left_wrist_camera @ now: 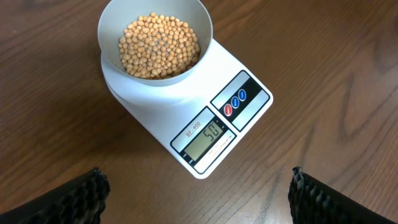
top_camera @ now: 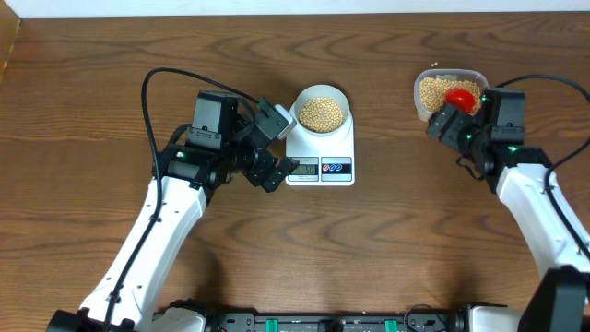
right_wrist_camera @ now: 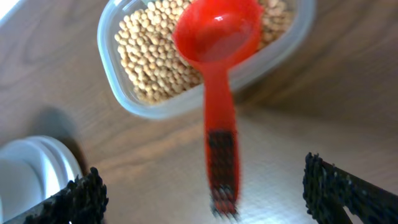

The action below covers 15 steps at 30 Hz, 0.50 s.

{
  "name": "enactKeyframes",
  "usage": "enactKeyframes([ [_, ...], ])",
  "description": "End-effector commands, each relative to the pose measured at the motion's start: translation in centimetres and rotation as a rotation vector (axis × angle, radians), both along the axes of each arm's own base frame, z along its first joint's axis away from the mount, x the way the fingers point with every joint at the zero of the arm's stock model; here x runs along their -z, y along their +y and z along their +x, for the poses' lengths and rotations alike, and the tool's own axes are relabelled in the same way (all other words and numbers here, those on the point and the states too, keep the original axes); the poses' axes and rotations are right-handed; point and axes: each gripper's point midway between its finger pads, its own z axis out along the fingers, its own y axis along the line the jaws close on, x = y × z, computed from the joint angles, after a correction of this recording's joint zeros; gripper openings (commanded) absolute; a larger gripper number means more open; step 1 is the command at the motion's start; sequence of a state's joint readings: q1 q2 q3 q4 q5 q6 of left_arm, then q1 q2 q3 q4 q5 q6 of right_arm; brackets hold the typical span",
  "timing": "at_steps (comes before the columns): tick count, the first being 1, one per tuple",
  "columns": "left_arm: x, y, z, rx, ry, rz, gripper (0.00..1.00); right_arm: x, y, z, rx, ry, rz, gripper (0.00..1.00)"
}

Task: Scoop item into bowl and weigh 50g on scale
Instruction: 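Lower the red scoop into the tub and release it from the right gripper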

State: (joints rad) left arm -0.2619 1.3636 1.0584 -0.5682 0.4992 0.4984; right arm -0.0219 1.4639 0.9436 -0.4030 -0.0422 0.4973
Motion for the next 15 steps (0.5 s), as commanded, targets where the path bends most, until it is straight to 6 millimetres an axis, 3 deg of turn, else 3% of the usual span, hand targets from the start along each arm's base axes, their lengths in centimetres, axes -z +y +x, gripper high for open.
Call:
enactKeyframes([
  [1, 0.3, -0.1, -0.2, 0.011, 0.003, 0.001, 0.95, -3.0, -1.2, -0.2, -0.053, -0.032, -0.14, 0.99],
  [8, 0.3, -0.1, -0.2, 0.011, 0.003, 0.001, 0.95, -5.1, -1.3, -1.1, -0.182, -0.046, -0.251, 0.99],
  [15, 0.3, -0.1, -0.2, 0.011, 0.003, 0.001, 0.95, -5.3, -1.3, -1.1, -0.237, -0.051, -0.296, 0.99],
])
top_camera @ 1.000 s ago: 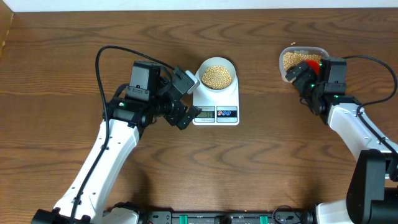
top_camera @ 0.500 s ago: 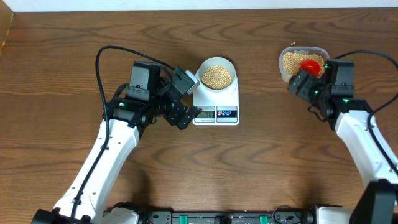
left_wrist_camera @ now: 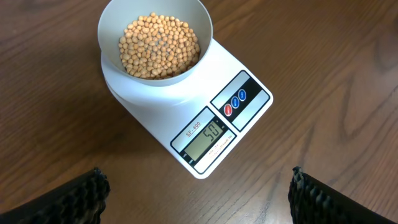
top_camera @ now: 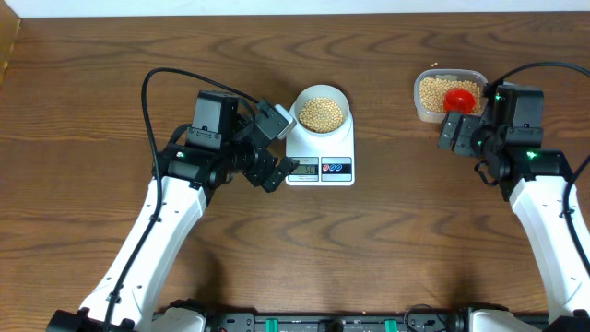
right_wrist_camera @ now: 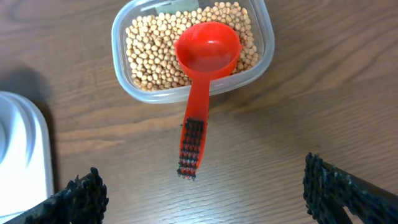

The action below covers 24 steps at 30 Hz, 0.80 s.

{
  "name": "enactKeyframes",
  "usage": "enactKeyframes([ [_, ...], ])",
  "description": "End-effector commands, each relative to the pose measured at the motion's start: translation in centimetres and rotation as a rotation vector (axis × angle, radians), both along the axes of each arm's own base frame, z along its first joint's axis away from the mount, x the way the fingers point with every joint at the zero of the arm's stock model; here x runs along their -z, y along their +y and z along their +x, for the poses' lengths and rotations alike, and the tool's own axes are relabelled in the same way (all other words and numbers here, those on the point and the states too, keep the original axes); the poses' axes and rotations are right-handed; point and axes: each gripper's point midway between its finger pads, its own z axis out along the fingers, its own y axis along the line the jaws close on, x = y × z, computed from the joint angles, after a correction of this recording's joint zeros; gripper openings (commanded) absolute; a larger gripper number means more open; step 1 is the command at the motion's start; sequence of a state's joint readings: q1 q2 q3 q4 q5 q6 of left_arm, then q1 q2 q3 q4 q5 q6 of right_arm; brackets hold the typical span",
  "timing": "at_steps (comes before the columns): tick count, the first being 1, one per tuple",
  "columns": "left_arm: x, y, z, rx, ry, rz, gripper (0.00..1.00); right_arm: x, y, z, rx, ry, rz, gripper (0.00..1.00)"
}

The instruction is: Scoop item into bowl and weigh 50g on scale

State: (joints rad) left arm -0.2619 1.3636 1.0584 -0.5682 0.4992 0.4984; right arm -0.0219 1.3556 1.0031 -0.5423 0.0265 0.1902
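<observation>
A white bowl [left_wrist_camera: 155,40] full of soybeans sits on the white scale [left_wrist_camera: 205,124]; its display [left_wrist_camera: 208,138] reads about 50. My left gripper [left_wrist_camera: 198,193] is open just in front of the scale, nothing between its fingers. At the far right a clear tub [right_wrist_camera: 193,53] of soybeans holds the red scoop [right_wrist_camera: 205,56], cup empty, its handle [right_wrist_camera: 193,146] sticking out over the rim. My right gripper [right_wrist_camera: 205,190] is open, set back from the handle and not touching it.
The scale [top_camera: 320,148] stands mid-table, the tub [top_camera: 449,92] at the far right near the back edge. My left arm [top_camera: 166,212] reaches in from the lower left, my right arm [top_camera: 544,203] from the lower right. Bare wood lies between.
My right gripper, open both times, has pulled back from the tub and turned, so the scoop handle now lies farther from its fingers. The left gripper and scale are unchanged.
</observation>
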Motion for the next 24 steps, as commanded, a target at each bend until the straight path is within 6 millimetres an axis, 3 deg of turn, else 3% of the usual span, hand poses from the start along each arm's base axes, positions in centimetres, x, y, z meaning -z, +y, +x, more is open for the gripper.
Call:
enactKeyframes([
  [1, 0.26, -0.06, -0.19, 0.011, 0.003, 0.001, 0.95, -1.14, -0.17, 0.35, -0.036, -0.026, -0.049, 0.99],
  [24, 0.26, -0.06, -0.19, 0.011, 0.003, 0.001, 0.95, -0.91, -0.16, 0.07, -0.037, -0.011, -0.049, 0.99],
])
